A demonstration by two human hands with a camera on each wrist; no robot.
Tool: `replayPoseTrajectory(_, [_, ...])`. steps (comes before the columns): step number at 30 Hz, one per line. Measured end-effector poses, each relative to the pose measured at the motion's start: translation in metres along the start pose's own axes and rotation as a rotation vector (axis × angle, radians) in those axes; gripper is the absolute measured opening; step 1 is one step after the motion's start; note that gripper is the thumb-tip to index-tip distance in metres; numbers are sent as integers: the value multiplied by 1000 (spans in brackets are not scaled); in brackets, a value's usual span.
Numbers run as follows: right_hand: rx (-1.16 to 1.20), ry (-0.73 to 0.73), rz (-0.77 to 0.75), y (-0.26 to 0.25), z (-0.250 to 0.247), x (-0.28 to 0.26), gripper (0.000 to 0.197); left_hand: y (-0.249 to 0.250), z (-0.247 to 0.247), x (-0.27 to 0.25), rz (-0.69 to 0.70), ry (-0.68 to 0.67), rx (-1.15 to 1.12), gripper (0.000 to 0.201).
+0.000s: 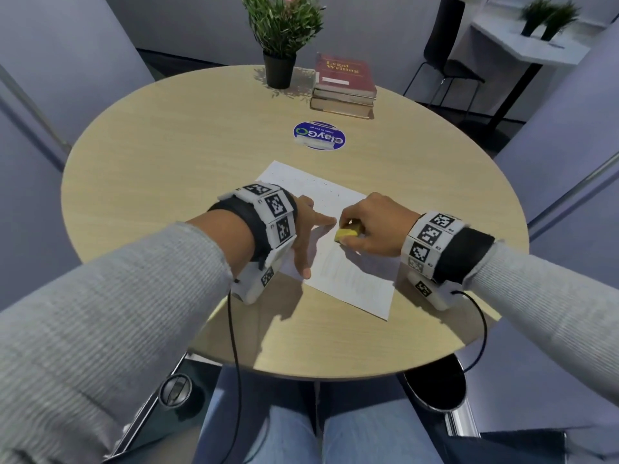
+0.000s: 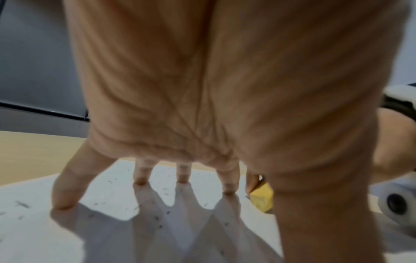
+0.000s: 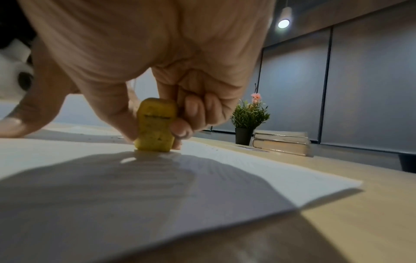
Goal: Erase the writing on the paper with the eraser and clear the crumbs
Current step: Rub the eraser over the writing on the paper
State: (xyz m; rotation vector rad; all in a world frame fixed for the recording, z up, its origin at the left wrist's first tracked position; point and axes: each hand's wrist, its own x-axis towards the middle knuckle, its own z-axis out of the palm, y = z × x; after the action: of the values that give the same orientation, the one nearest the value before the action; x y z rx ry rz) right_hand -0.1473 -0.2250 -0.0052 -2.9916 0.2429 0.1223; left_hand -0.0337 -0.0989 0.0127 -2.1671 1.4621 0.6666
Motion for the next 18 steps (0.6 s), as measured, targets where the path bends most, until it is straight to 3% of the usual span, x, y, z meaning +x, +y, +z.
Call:
replayPoseTrajectory(6, [15,21,-79,-13,1,-13,22,4,3,4,-8,41,-33,117])
replayPoseTrajectory(9, [28,-131,-246,-35,3,-29,25,3,8,7,-32,75,-105,122])
replayPoseTrajectory(10, [34,-149,-255,-34,2,-28,26,3,8,7,-31,82,-118,123])
replayPoseTrajectory(14, [19,-18,-58,-3,-9,-8,29,5,2,3,-37,23,-31,118])
replayPoseTrajectory(18, [48,-107,-231,-32,2,-25,27,2,3,9,-41,-3,-15,124])
